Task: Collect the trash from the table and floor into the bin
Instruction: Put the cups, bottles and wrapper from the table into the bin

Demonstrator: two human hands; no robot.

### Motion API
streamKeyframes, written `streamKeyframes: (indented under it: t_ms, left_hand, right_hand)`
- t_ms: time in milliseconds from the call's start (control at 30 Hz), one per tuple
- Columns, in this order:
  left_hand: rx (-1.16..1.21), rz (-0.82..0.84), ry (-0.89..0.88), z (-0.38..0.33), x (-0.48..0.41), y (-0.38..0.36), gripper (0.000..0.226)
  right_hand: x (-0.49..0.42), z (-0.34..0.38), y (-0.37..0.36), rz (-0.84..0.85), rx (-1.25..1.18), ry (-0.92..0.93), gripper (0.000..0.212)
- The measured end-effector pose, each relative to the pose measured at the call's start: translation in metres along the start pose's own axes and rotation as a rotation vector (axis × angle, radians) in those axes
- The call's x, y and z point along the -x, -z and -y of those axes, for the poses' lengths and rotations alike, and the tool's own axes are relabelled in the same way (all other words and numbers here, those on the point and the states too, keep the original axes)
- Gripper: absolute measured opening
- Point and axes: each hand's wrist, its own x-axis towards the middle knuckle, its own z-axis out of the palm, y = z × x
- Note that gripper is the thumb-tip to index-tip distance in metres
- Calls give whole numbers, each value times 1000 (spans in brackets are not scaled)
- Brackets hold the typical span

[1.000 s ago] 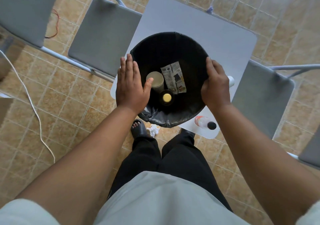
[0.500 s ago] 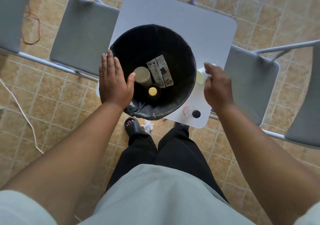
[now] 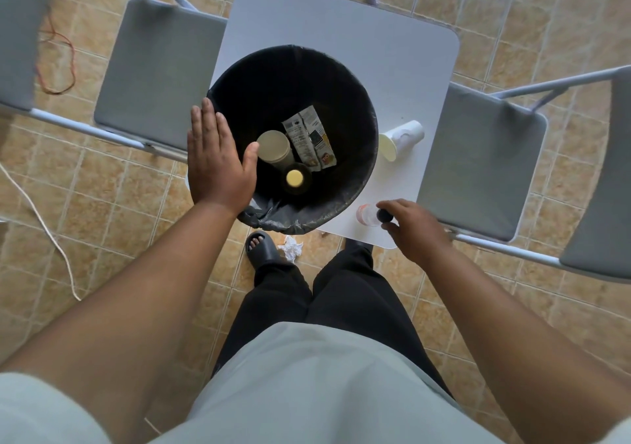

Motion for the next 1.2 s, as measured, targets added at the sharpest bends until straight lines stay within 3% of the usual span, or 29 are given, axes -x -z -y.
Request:
streamKeyframes:
  t_ms: [100, 300, 467, 667, 867, 1033, 1133, 1200]
  left_hand:
    - [1, -4, -1, -1, 0, -1, 73]
    - [-3, -6, -6, 0, -1, -2, 73]
    - [4, -13, -8, 0, -1, -2, 73]
    - [23, -19, -6, 1, -1, -2, 73]
    - [24, -20, -7, 3, -1, -2, 74]
    - [8, -22, -6, 2, -1, -2, 74]
    - [14, -26, -13, 3, -1, -3, 74]
    - [15, -25, -14, 3, -2, -3, 73]
  right_hand:
    - [-5, -3, 10, -195, -77, -13, 38]
    - [-22, 14, 84, -753, -85, 73, 31]
    - [-22, 63, 165, -1059, -197, 272, 31]
    - [-37, 130, 183, -1030, -448, 513, 19]
    - [-87, 154, 103, -654, -437, 284, 22]
    - [-121, 144, 61, -351, -221, 145, 23]
    - [-129, 137, 53, -280, -146, 132, 33]
    - [-129, 134, 54, -317, -117, 158, 36]
